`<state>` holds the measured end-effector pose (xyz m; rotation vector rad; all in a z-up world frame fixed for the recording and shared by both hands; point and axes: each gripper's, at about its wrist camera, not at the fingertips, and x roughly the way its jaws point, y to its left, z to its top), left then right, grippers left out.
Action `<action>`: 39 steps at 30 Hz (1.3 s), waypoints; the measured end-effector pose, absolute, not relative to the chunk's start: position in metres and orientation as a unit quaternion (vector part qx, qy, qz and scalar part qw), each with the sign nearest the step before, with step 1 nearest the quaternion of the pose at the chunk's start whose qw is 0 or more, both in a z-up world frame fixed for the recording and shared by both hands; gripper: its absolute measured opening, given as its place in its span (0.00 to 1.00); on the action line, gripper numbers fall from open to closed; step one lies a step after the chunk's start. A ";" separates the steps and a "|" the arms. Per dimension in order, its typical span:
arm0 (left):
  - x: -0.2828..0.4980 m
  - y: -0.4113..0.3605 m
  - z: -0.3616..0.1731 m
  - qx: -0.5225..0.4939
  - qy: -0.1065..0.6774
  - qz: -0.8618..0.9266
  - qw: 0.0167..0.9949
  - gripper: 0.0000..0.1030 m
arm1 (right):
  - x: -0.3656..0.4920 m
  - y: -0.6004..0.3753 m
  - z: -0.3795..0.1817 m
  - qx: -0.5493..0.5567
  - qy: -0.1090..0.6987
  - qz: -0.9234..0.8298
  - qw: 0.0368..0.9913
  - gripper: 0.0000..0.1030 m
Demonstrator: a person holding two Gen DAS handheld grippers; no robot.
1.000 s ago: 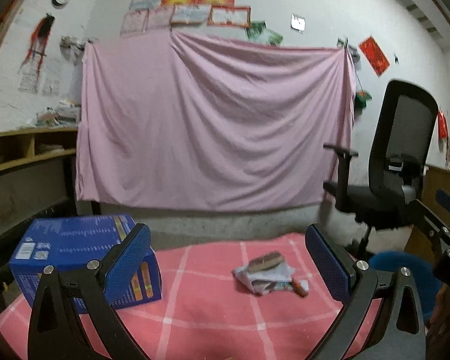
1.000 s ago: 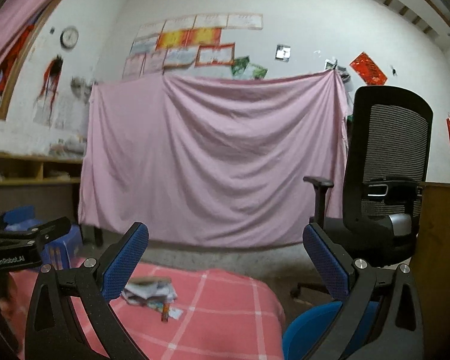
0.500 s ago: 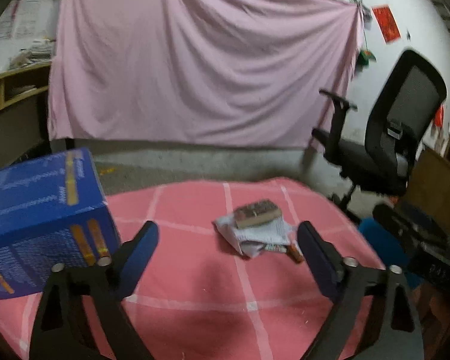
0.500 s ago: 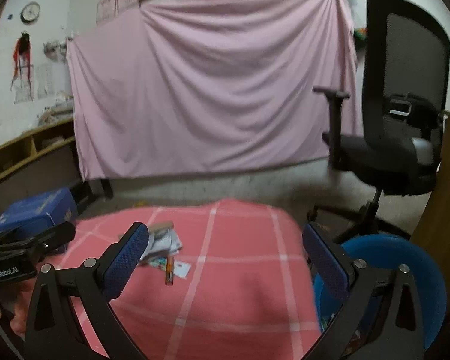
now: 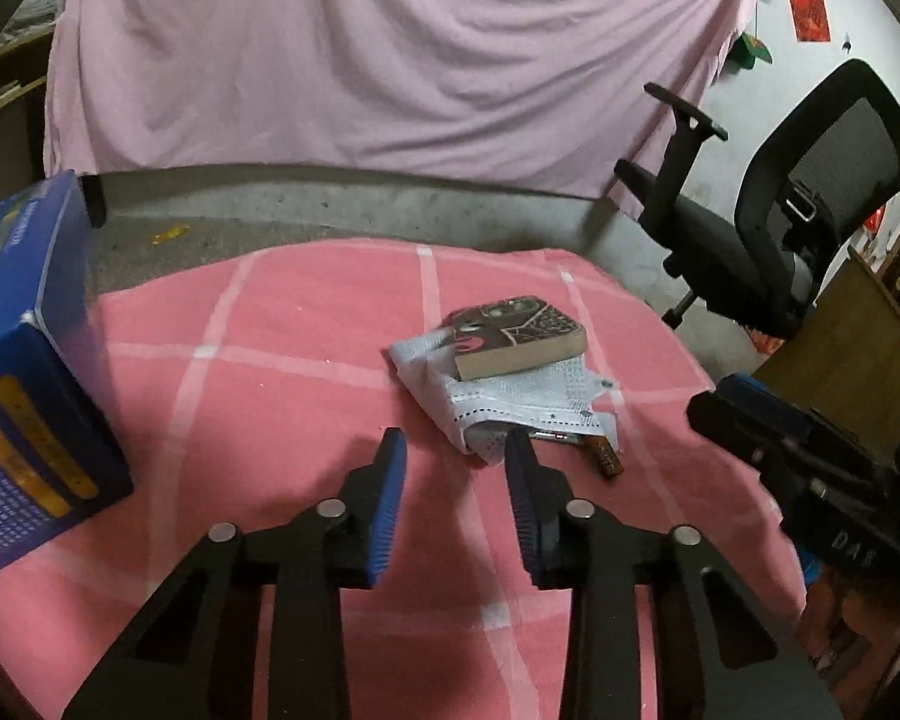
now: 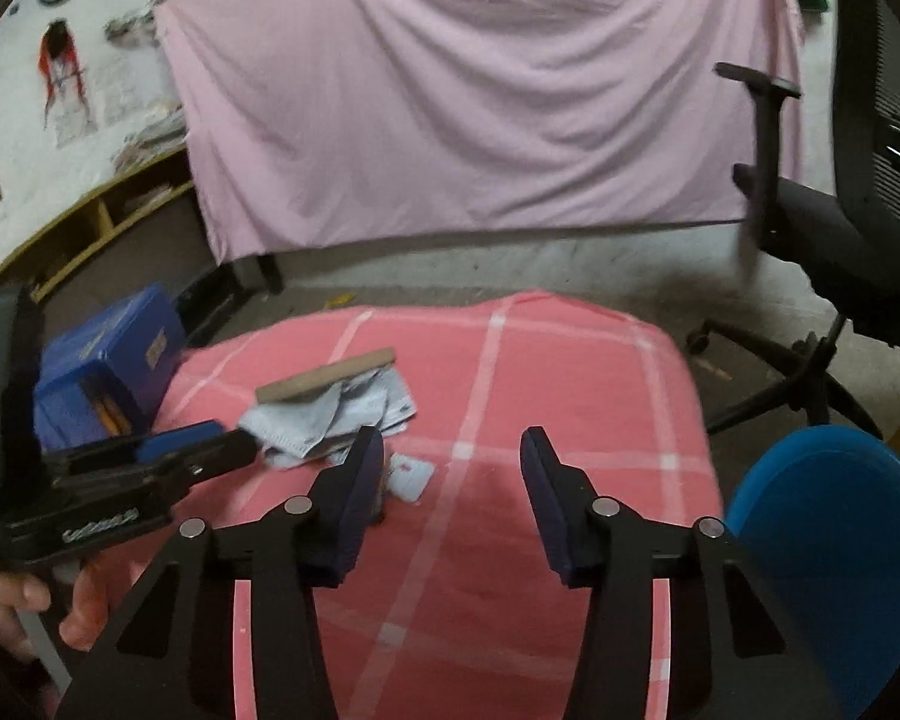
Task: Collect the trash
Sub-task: 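Grasp the white paper under the brown book with the left tool while the right tool grasps the orange battery, then lift the white paper with the left tool while the right tool lifts the battery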
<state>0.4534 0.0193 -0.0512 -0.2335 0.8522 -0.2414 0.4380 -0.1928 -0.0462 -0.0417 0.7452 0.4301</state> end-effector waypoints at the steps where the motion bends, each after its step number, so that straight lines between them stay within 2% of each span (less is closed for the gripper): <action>1: 0.454 0.019 -0.051 -0.114 0.412 -0.117 0.896 0.28 | 0.438 -0.189 -0.048 -0.028 0.368 0.213 0.905 0.43; 3: 0.456 0.020 -0.050 -0.119 0.411 -0.118 0.896 0.28 | 0.440 -0.185 -0.051 -0.039 0.379 0.217 0.899 0.38; 6: 0.459 0.023 -0.051 -0.130 0.412 -0.122 0.893 0.14 | 0.442 -0.178 -0.057 -0.052 0.397 0.222 0.889 0.30; 10: 0.460 0.024 -0.050 -0.137 0.408 -0.122 0.895 0.04 | 0.444 -0.170 -0.062 -0.065 0.415 0.236 0.876 0.28; 17: 0.457 0.027 -0.048 -0.145 0.396 -0.103 0.901 0.01 | 0.449 -0.153 -0.072 -0.099 0.431 0.242 0.864 0.27; 20: 0.455 0.028 -0.047 -0.147 0.390 -0.099 0.904 0.00 | 0.452 -0.150 -0.079 -0.108 0.446 0.242 0.855 0.11; 22: 0.452 0.028 -0.046 -0.146 0.385 -0.097 0.906 0.00 | 0.451 -0.152 -0.078 -0.108 0.445 0.244 0.855 0.08; 32: 0.421 0.013 -0.035 -0.119 0.368 -0.098 0.917 0.00 | 0.431 -0.173 -0.065 -0.092 0.417 0.234 0.874 0.08; 39: 0.386 -0.005 -0.029 -0.106 0.353 -0.093 0.925 0.00 | 0.394 -0.206 -0.047 -0.065 0.365 0.229 0.900 0.08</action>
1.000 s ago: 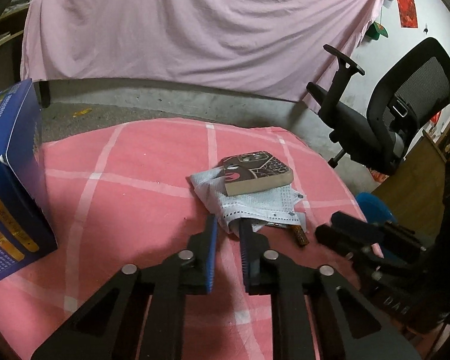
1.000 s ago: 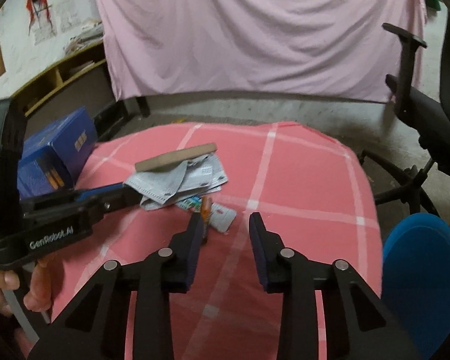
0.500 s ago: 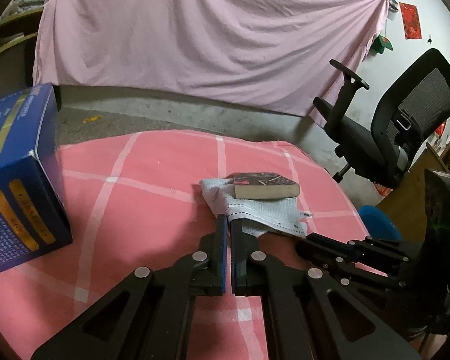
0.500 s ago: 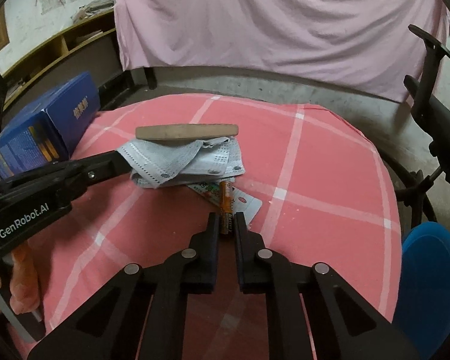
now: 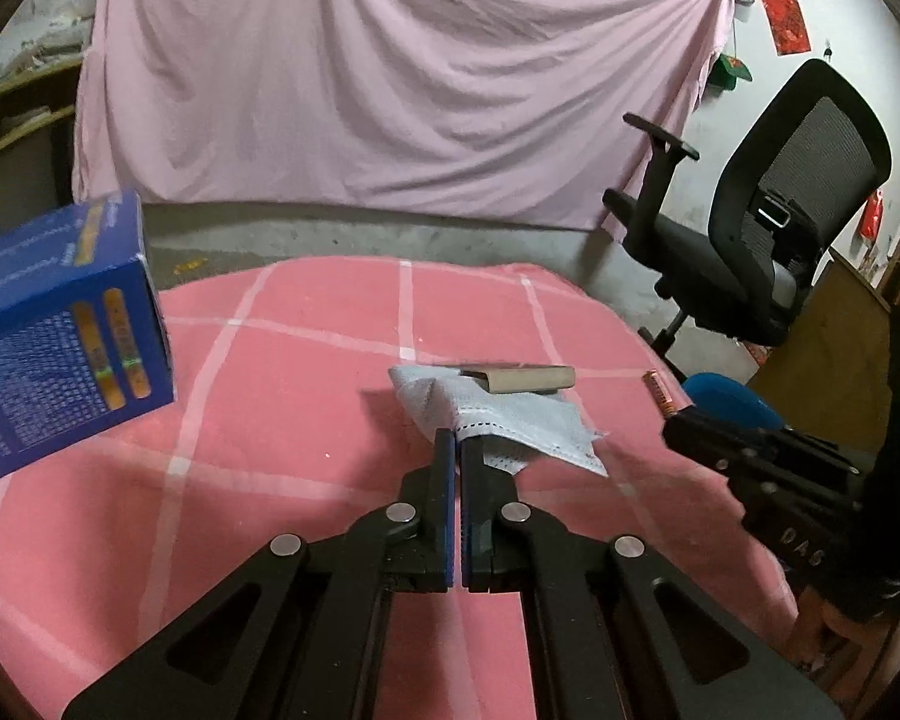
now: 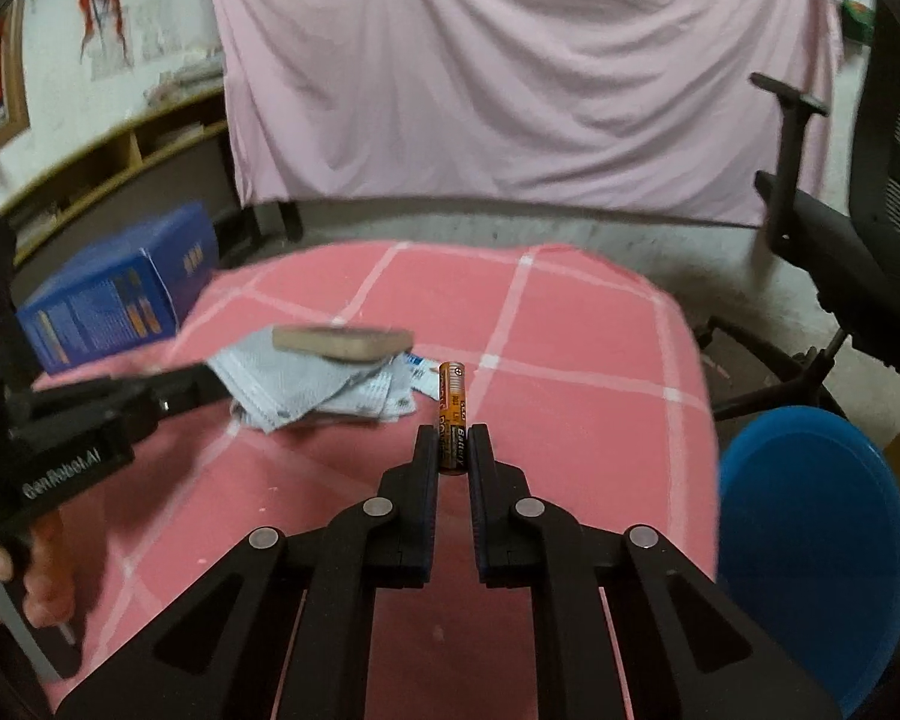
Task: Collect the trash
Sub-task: 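Lift the white paper with the left tool while the right tool lifts the battery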
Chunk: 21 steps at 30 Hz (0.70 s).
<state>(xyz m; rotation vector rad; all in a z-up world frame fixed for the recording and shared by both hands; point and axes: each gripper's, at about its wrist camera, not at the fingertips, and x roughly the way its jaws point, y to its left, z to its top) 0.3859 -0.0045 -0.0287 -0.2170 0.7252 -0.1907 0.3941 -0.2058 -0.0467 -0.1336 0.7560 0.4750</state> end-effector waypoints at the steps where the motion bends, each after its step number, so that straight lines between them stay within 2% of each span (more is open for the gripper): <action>1: 0.383 -0.007 -0.027 -0.106 0.351 -0.090 0.926 0.00 | 0.390 -0.212 -0.043 -0.057 0.355 0.230 0.904 0.08; 21: 0.314 -0.034 0.008 -0.063 0.368 -0.067 0.925 0.00 | 0.343 -0.237 -0.026 -0.026 0.321 0.271 0.907 0.08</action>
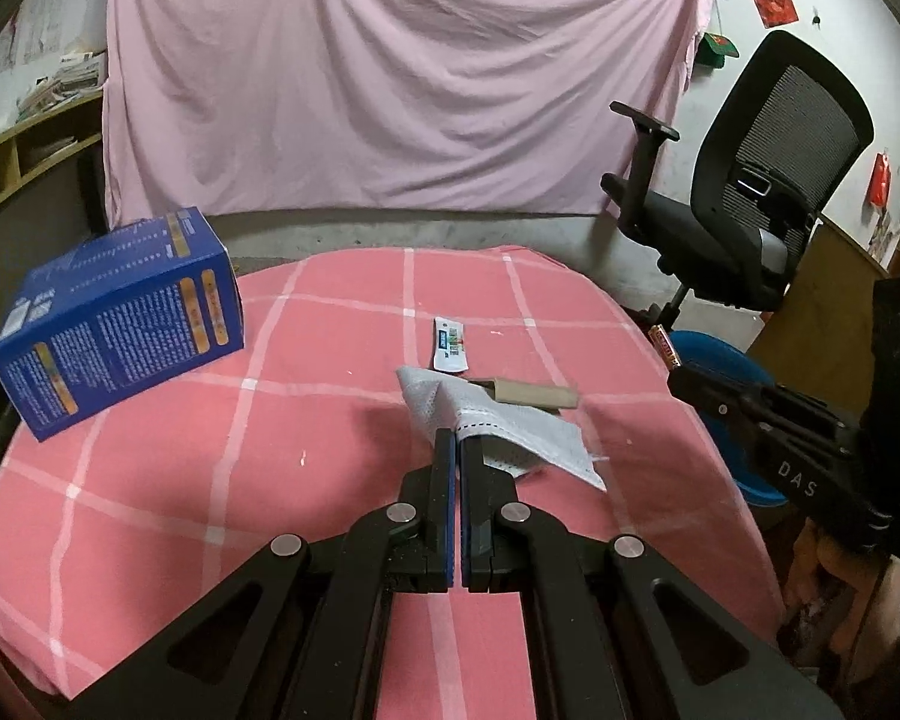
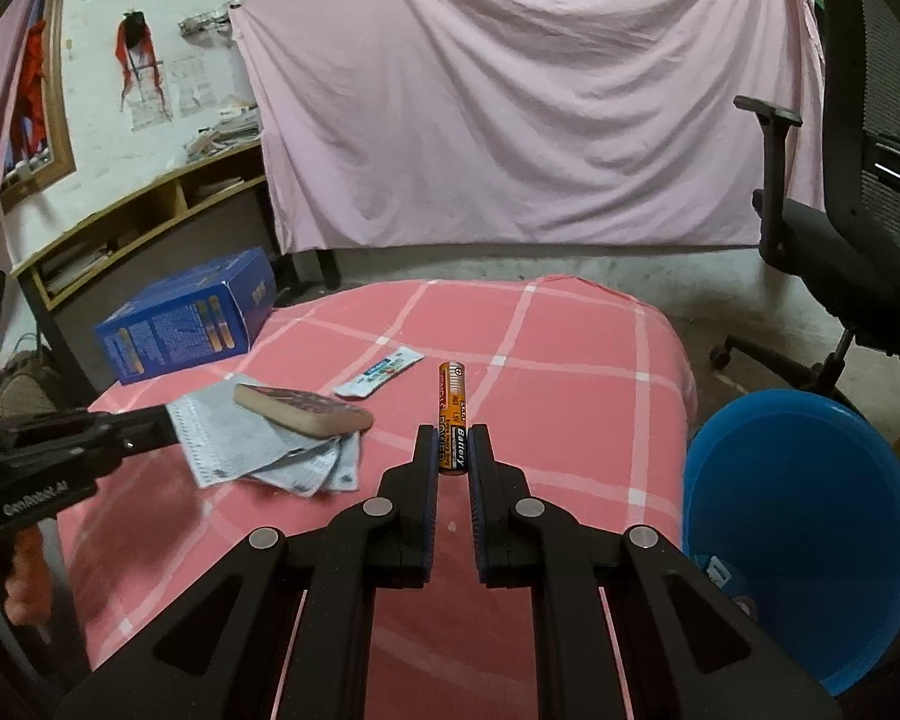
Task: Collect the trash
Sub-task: 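Lift the white paper with the left tool while the right tool lifts the battery, then carry the paper and battery over the blue bucket and open both tools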
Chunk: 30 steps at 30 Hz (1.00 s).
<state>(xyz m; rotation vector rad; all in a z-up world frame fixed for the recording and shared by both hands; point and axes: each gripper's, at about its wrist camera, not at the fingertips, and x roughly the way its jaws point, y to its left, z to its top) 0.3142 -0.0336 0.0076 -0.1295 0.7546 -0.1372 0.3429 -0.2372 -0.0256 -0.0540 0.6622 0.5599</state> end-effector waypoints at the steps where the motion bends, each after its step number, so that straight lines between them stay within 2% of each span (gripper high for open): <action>1: 0.314 -0.035 0.011 -0.061 0.366 -0.067 0.926 0.00 | 0.341 -0.238 -0.024 -0.023 0.318 0.273 0.907 0.08; 7: 0.317 -0.043 0.023 -0.043 0.355 -0.073 0.931 0.00 | 0.330 -0.235 -0.016 -0.017 0.301 0.292 0.908 0.08; 21: 0.377 -0.065 0.004 -0.044 0.352 -0.089 0.931 0.00 | 0.343 -0.244 -0.026 -0.015 0.318 0.268 0.909 0.08; 30: 0.355 -0.047 0.019 -0.083 0.315 -0.089 0.941 0.00 | 0.342 -0.256 -0.019 0.002 0.295 0.257 0.920 0.08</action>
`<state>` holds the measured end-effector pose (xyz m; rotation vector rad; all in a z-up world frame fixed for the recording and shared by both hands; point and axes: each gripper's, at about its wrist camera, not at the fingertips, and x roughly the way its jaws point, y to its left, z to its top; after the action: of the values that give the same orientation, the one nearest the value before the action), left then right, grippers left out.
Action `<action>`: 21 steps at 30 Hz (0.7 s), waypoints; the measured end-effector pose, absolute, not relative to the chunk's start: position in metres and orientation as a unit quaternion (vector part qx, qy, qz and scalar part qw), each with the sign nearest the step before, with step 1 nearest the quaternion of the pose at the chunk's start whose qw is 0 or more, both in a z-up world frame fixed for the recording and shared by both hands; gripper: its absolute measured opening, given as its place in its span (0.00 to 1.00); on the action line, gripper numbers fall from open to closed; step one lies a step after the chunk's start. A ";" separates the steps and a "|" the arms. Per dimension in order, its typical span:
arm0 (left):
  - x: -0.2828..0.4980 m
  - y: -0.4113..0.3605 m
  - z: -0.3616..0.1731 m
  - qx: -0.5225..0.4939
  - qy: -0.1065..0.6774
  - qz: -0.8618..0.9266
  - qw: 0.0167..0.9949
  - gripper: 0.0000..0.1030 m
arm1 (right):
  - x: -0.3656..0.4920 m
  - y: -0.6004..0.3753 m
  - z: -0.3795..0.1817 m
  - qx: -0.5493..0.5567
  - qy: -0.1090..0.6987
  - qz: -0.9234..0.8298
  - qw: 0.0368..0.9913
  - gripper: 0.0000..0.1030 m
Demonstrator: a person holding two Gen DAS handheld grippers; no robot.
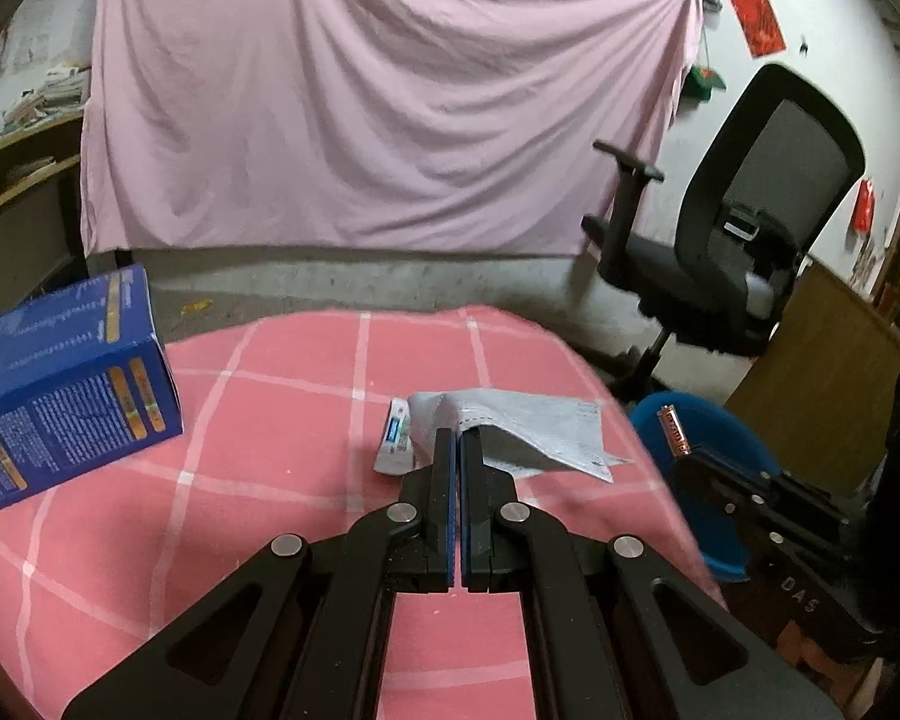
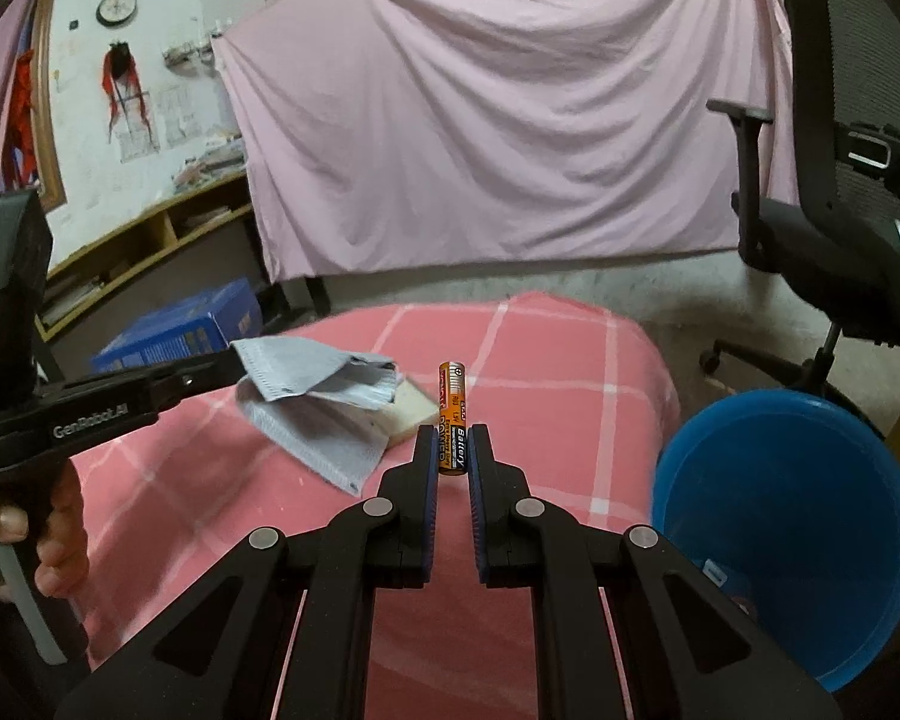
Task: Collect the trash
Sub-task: 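Carry the paper and battery over the blue bucket and open both tools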
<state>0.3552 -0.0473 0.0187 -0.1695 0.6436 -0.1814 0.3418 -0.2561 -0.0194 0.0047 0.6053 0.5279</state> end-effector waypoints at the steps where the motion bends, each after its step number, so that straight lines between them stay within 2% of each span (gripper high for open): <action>1: 0.351 -0.049 0.024 -0.081 0.303 -0.092 0.945 0.00 | 0.339 -0.257 -0.017 0.002 0.287 0.253 0.924 0.08; 13: 0.308 -0.106 0.093 -0.033 0.141 -0.140 0.980 0.00 | 0.312 -0.302 0.022 0.016 0.155 0.158 0.975 0.08; 16: 0.307 -0.123 0.098 -0.028 0.120 -0.157 0.980 0.00 | 0.307 -0.324 0.029 0.038 0.122 0.132 0.983 0.08; 21: 0.315 -0.153 0.092 -0.027 0.128 -0.188 0.973 0.00 | 0.296 -0.354 0.039 0.059 0.073 0.086 0.992 0.08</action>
<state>0.3149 -0.1528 0.0916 -0.0539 0.2588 -0.3791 0.2962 -0.3538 0.0387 0.1176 0.1467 0.1721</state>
